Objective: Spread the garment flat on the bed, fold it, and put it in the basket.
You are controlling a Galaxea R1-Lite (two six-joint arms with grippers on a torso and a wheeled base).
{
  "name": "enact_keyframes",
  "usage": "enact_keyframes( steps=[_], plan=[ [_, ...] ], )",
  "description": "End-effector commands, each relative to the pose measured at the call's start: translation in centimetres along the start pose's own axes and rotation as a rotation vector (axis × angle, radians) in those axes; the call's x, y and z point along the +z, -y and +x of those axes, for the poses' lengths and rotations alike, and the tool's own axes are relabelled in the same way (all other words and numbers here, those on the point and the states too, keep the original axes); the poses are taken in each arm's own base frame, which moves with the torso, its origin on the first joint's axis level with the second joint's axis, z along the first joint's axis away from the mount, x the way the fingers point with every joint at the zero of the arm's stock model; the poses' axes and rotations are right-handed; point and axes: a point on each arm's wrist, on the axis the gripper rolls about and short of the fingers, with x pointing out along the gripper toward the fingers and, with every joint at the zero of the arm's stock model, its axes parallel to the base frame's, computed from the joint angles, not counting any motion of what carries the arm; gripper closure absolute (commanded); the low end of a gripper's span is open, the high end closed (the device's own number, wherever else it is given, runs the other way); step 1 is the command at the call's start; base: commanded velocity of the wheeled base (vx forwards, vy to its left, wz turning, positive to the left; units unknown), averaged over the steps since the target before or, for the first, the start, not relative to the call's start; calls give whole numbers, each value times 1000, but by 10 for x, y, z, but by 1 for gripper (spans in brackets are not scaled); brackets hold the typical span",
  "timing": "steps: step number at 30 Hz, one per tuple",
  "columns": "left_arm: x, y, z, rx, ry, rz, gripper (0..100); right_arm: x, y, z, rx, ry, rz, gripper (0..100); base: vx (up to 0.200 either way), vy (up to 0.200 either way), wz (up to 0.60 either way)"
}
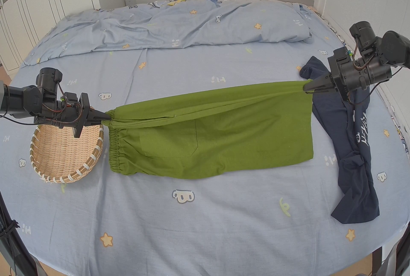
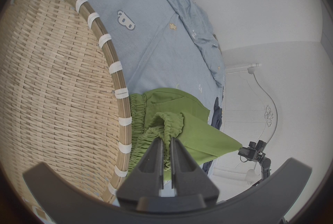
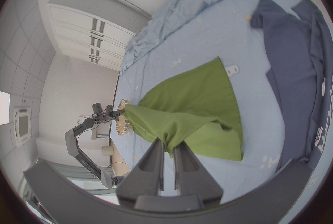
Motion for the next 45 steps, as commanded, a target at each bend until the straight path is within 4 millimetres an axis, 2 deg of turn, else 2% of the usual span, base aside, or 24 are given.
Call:
enact_keyframes(
  steps=[1,2,7,14,21,26,35,39,45],
  plan=[
    [-2,-2,1,4,-7,-6,100,-1,-26,-27,17,71,-95,100,0,0,0],
    [-4,-1,1,4,-9,-6,100,-7,-31,-33,25,103,-156,100,0,0,0],
    [-5,-1,1,3,-15,-7,100,-21,-31,-30,47,115,-183,100,0,0,0],
    [-5,-2,0,6,-13,-9,100,-28,-32,-24,55,95,-169,100,0,0,0],
    [-5,-2,1,6,-12,-8,100,-56,-49,-32,81,61,-180,100,0,0,0],
    [-5,-1,1,4,-14,-7,100,-73,-46,-29,97,105,-239,100,0,0,0],
    [-6,-1,1,6,-14,-9,100,-78,-40,-23,112,135,-209,100,0,0,0],
    [-5,-2,1,6,-14,-9,100,-95,-56,-29,141,124,-241,100,0,0,0],
    [-5,-1,1,5,-13,-7,100,-91,-57,-34,137,152,-255,100,0,0,0]
  ],
)
